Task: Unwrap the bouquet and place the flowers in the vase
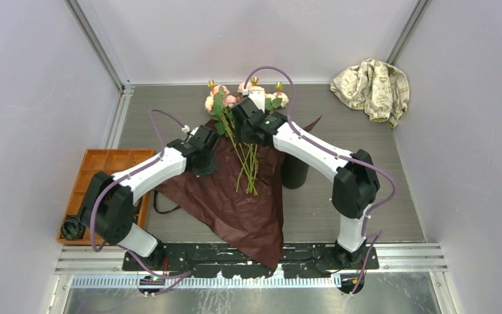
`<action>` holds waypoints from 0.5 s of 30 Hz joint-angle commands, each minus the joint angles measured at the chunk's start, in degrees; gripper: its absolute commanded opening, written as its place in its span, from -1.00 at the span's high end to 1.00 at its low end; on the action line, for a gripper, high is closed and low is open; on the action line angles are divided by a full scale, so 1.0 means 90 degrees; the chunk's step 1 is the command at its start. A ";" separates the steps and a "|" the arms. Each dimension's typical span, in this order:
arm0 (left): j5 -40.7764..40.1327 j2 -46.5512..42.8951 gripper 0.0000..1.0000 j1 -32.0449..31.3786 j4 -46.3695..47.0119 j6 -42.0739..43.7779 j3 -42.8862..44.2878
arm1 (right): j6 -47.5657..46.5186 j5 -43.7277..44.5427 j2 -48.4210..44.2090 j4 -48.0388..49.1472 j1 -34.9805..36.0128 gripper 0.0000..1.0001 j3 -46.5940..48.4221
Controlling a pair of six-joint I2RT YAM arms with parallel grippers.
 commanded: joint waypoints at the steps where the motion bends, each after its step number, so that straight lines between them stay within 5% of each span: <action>1: 0.0187 0.0518 0.99 0.0066 0.0696 -0.0307 0.0060 | 0.0300 -0.0433 0.0441 0.0098 -0.0184 -0.31 0.0557; 15: 0.0947 0.1376 1.00 0.0852 0.1273 -0.0522 -0.0196 | 0.0985 -0.0875 0.2165 0.0003 -0.0357 -0.27 0.0933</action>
